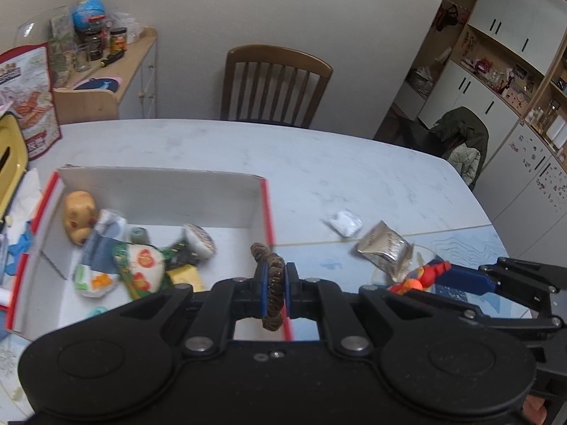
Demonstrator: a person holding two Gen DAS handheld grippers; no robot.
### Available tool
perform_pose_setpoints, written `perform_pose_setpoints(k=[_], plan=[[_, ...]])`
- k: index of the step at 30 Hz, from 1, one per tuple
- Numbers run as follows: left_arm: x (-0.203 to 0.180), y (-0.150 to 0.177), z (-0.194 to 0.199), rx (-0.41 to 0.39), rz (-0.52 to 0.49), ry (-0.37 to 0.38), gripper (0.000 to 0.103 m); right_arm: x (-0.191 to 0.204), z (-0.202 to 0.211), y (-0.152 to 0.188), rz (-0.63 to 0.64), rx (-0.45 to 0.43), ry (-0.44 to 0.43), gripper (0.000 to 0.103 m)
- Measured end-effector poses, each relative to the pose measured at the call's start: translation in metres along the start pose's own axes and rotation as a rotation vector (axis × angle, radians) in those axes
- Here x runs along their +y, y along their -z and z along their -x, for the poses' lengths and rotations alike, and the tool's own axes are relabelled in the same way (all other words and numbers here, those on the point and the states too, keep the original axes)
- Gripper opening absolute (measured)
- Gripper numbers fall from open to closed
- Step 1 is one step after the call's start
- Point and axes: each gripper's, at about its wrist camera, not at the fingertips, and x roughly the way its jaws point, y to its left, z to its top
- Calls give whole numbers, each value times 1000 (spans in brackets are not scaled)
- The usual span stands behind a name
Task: Organize objects
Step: 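Carry the bracelet and keychain with both grippers over the red box, then open both grippers to drop the bracelet and keychain into the box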
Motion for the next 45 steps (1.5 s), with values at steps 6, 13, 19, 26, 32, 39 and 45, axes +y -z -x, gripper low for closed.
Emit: perform_pose_setpoints(k=[6,13,19,26,32,39,45], plan=[[31,-6,8,-3,10,-20,6,26,-22,-20,6,16,-36,37],[66,-8,9,8,11,-47,7,61,-50,-37,72,23,-46,37],[98,-6,0,41,27,-79,7,89,-82,-43,138,52,-29,37],[130,2,-20,98,57,-101,7,102,-123,-35,203,123,22,37],[150,9,-44,159,53,-116,7,100,-154,-27,258,184,86,37],[159,16,-65,217,30,-128,7,100,-180,-16,298,240,117,37],[157,19,-73,231,-24,-151,7,102,-195,-11,300,250,114,37]])
